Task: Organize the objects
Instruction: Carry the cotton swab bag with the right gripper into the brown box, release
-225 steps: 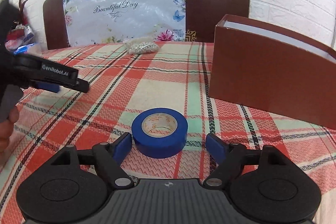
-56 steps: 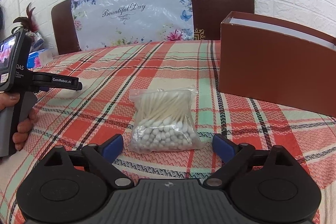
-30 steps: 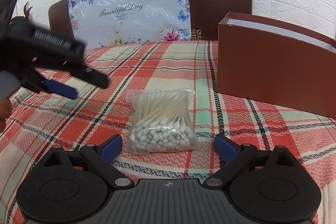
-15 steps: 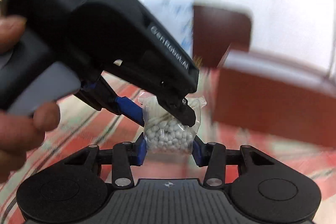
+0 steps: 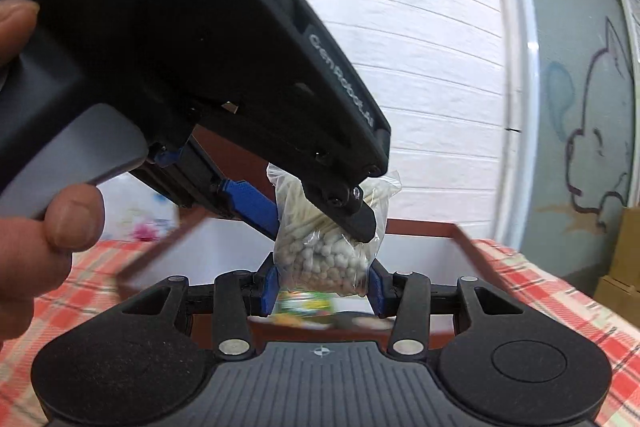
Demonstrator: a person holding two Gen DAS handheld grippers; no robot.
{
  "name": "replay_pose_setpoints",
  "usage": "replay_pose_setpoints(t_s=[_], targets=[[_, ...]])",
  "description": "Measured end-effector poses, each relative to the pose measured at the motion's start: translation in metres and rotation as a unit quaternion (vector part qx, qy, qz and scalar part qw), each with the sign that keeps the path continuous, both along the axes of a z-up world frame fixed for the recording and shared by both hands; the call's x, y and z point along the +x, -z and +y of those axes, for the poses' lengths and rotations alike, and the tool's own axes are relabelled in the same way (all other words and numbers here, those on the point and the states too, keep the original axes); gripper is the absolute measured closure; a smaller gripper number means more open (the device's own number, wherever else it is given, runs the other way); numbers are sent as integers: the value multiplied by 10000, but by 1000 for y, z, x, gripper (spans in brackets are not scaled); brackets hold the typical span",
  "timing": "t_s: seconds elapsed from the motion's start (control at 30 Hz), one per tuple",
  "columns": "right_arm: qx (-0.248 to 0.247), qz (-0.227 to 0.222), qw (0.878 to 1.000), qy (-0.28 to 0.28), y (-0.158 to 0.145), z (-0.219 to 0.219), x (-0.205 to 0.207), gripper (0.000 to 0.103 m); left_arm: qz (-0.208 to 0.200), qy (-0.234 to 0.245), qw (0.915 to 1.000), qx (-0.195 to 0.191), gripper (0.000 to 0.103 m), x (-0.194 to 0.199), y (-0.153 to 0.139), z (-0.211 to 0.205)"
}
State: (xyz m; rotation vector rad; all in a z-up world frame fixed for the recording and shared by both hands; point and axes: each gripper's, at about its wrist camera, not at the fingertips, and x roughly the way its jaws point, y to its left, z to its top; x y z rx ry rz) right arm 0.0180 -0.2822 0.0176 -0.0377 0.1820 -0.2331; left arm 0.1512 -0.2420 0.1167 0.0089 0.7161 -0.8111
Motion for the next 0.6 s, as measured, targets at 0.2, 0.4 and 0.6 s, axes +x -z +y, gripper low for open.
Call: replay_pose_setpoints(t_s=[0.2,0.4,0.6], targets=[[363,228,9980,458,20,-35,30,30,-409,-690,9928,885,44,24,17,-25],[249,37,9979,598,21,-32,12,26,-760,-948,9846,1253,40,17,16,-8],[333,-196,9967,715,11,-16,-19,18,-1113,-1101,9803,1207,32,-9,-3,13]])
